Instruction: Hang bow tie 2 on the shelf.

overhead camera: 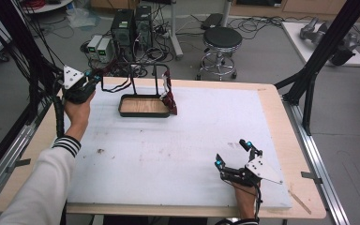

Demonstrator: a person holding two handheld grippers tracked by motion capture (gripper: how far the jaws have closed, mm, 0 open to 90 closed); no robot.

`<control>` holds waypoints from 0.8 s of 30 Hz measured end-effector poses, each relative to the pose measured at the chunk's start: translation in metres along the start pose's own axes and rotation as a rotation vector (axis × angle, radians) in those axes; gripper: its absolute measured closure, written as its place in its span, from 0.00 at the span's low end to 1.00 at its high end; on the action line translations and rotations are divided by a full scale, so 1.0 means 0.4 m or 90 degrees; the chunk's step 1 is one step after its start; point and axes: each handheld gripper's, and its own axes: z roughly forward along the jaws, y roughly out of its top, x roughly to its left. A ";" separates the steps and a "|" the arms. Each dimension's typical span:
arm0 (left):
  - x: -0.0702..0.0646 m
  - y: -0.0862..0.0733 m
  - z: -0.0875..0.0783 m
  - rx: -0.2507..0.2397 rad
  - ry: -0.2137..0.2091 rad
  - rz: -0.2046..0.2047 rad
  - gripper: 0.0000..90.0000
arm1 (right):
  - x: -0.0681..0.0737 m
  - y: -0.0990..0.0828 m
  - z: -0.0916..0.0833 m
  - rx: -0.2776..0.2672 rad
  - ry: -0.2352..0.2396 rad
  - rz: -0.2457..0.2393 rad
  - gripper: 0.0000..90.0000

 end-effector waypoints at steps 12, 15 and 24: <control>-0.002 -0.032 0.004 0.045 -0.008 0.007 0.93 | 0.002 0.000 0.000 -0.001 0.001 -0.001 0.02; -0.001 -0.033 0.004 0.048 -0.011 0.008 0.93 | 0.001 0.000 0.000 -0.001 0.001 -0.001 0.02; -0.002 -0.040 0.003 0.051 -0.025 -0.001 0.88 | 0.001 0.000 0.000 -0.001 -0.001 0.001 0.02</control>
